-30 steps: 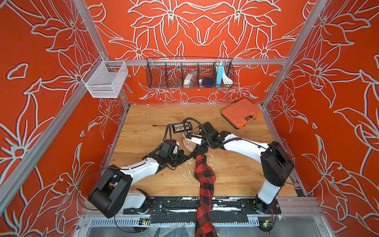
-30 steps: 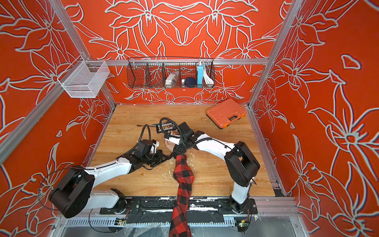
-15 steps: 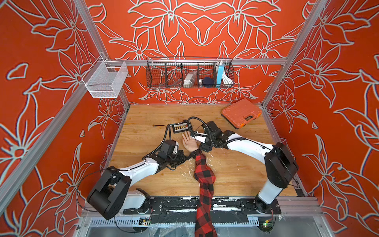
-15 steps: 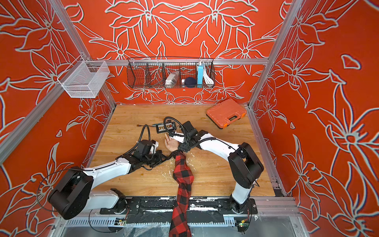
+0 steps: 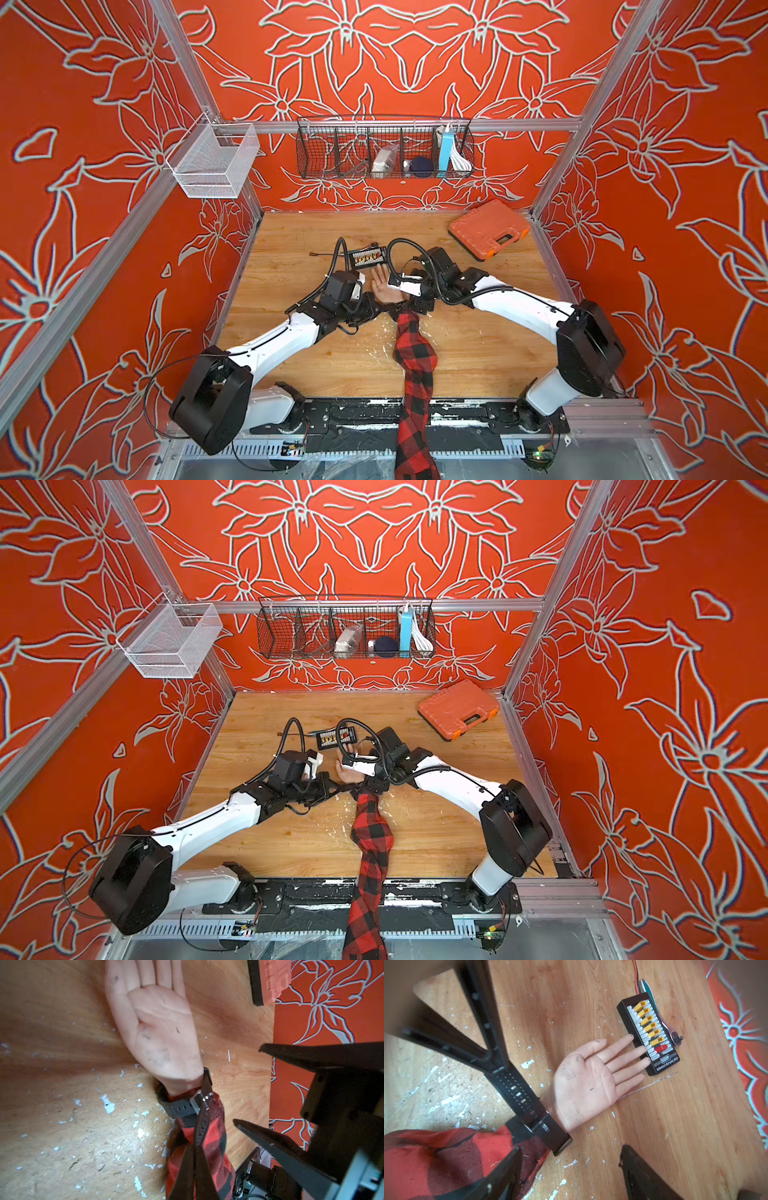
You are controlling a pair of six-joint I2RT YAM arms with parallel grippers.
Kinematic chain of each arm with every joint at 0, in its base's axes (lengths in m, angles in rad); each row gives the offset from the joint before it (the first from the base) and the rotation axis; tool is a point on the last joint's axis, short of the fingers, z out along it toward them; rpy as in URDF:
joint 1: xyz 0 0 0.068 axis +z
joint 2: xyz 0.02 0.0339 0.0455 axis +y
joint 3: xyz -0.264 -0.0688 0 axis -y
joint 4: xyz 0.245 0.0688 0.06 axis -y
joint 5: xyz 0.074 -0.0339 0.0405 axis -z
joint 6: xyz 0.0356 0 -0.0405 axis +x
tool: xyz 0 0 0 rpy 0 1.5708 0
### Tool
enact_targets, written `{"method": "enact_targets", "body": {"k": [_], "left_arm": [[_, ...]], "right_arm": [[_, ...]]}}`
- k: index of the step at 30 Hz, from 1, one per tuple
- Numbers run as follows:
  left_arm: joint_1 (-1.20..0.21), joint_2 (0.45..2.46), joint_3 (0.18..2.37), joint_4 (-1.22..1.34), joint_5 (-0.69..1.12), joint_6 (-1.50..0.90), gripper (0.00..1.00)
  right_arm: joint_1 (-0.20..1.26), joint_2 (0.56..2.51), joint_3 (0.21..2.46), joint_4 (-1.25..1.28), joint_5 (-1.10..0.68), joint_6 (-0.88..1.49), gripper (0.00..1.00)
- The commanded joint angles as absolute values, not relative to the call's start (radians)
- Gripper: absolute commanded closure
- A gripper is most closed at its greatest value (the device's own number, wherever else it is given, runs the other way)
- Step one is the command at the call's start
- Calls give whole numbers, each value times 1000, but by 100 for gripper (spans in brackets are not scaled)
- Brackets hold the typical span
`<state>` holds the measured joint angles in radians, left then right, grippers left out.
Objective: Take off the watch
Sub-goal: Untie the watch from the hand.
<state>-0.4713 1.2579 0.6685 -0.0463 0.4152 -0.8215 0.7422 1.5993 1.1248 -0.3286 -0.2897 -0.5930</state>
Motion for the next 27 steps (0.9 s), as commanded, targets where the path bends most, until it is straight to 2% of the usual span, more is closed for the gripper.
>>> {"method": "enact_targets", "body": {"k": [1, 6, 8, 11, 16, 22, 27], "left_arm": [[-469, 1271, 723, -69, 433, -782, 100], [-466, 1288, 794, -126, 417, -745, 70], [-464, 1288, 811, -146, 402, -730, 63], [-447, 1290, 842, -194, 378, -702, 59], [-367, 1332, 913, -273, 395, -659, 56], [-335, 1518, 1060, -351, 505, -577, 62], [-327, 1661, 1110, -261, 635, -635, 68]], "right_arm": [[742, 1583, 1121, -313, -339, -623, 24], [733, 1571, 1129, -311, -314, -567, 24], [733, 1559, 1128, -307, -284, -522, 25], [733, 1518, 1107, -301, -267, -446, 27], [736, 1424, 1057, -315, -231, -337, 31], [780, 1342, 1066, -365, -205, -177, 41], [875, 1372, 1118, -405, -97, -49, 48]]}}
